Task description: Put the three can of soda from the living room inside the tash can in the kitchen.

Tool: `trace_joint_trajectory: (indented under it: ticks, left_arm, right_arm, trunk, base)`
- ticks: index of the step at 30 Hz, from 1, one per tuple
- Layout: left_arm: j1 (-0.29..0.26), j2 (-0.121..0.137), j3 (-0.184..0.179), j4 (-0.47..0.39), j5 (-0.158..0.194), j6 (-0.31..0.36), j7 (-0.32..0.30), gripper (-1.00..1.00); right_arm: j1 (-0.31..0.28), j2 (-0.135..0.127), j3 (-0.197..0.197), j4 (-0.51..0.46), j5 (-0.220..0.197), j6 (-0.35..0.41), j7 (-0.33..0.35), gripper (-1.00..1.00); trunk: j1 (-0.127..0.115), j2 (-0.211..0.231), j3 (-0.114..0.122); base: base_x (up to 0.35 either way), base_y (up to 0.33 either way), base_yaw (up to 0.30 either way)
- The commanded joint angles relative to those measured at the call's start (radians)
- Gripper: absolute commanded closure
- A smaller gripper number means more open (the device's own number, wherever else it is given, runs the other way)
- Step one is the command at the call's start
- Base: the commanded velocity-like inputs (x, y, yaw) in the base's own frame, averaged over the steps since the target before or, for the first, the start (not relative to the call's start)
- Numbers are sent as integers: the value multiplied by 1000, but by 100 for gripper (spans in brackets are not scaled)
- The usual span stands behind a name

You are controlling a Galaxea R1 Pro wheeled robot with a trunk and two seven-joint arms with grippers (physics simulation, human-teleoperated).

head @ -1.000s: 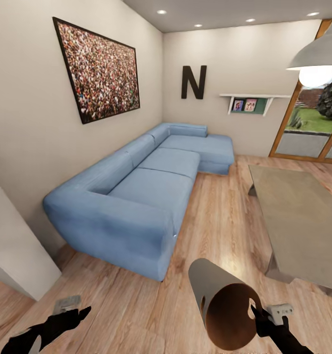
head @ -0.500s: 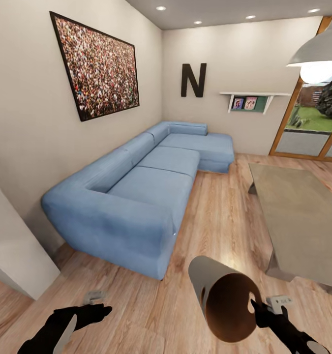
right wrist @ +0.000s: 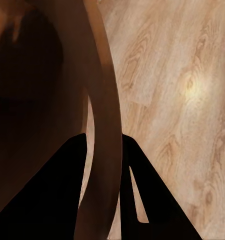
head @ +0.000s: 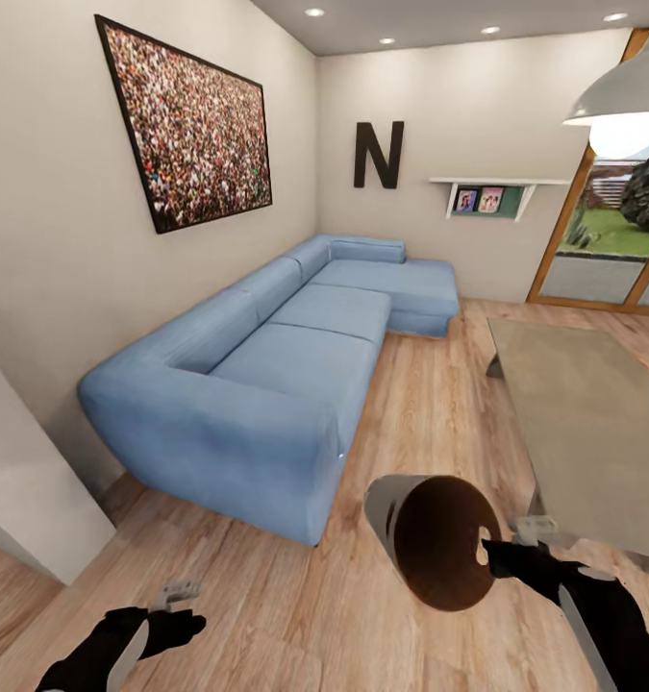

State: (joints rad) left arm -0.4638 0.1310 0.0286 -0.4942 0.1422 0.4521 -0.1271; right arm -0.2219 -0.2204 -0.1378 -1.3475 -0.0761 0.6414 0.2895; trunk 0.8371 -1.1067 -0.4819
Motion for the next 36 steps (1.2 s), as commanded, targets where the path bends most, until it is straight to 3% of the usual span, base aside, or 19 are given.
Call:
trace_joint_trajectory:
  ticks: [1, 2, 5, 9, 18, 36]
  left_arm:
    - [-1, 1, 0, 4, 0, -9, 0, -100]
    - [-4, 1, 1, 29, -1, -41, 2, -100]
    - [-5, 1, 1, 65, -1, -67, 3, -100]
    - [-6, 1, 3, 75, -1, -99, 2, -100]
    - [-4, -2, -1, 78, -2, -151, 0, -100]
    - [-4, -5, -6, 79, -3, -160, 0, -100]
  right_arm:
    - [-19, 0, 1, -3, -15, 27, 8, 100]
    - [-86, -1, 1, -9, -15, 87, 9, 100]
    - [-135, -1, 1, -12, -10, 121, 8, 100]
    - [-148, 0, 5, -13, -6, 131, 8, 100]
    - [-152, 1, 13, -18, -2, 193, 9, 100]
    - [-152, 1, 18, -22, -2, 207, 9, 100]
  trunk:
    - [4, -7, -3]
    - [8, -14, -7]
    - [19, -35, -16]
    - [35, -63, -28]
    - [35, -63, -28]
    - [35, -63, -28]
  base:
    - [0, 0, 0]
    - [0, 0, 0]
    - [0, 0, 0]
    - [0, 0, 0]
    - [-71, 0, 0]
    - [-257, 0, 0]
